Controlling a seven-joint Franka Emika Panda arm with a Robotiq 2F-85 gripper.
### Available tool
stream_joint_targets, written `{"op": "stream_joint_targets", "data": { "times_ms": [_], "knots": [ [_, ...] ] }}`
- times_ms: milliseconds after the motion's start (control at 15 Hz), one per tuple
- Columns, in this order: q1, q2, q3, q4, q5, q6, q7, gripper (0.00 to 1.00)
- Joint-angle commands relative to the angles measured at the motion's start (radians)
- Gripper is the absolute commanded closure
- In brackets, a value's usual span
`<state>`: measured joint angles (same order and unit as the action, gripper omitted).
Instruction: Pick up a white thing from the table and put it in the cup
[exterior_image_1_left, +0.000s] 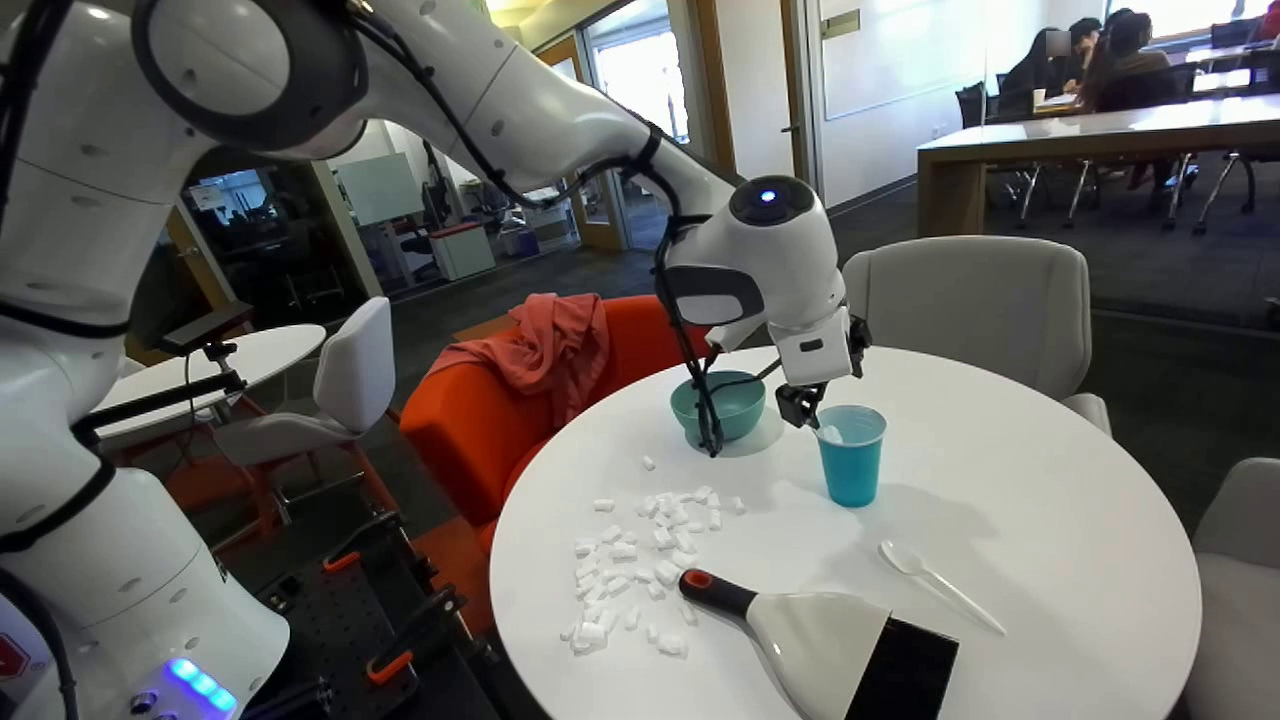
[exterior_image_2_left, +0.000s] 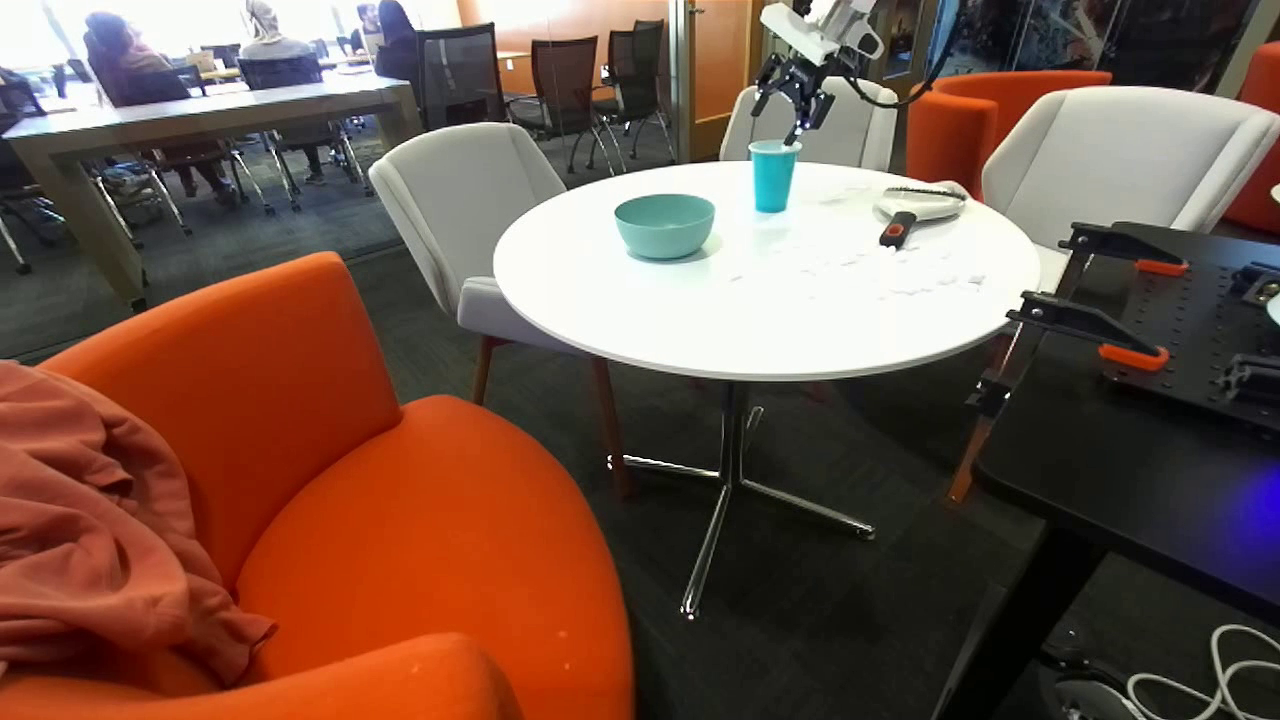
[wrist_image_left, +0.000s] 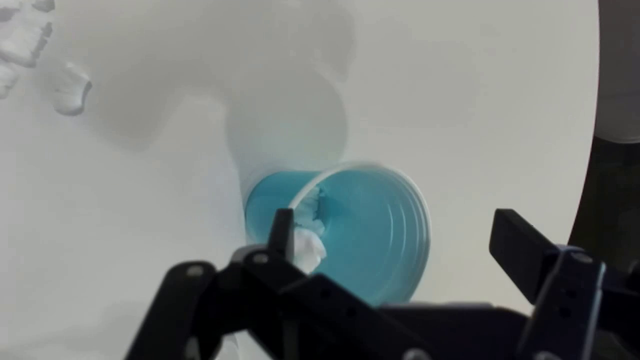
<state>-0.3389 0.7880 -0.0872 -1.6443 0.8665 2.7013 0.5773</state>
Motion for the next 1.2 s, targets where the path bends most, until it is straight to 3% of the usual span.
{"op": "stream_joint_targets", "data": {
  "times_ms": [0,333,667,1133],
  "knots": [
    [0.022,0.009,-0.028,0.019,0.012,-0.025,0.02,0.0],
    [0.018,-0.036,-0.013,-0.028,0.032,-0.01,-0.023,0.0],
    [0.053,-0.183,-0.041,-0.201,-0.03,-0.029,-0.127,0.0],
    [0.117,-0.368,-0.117,-0.45,-0.264,-0.007,-0.2,0.0]
  ]
}}
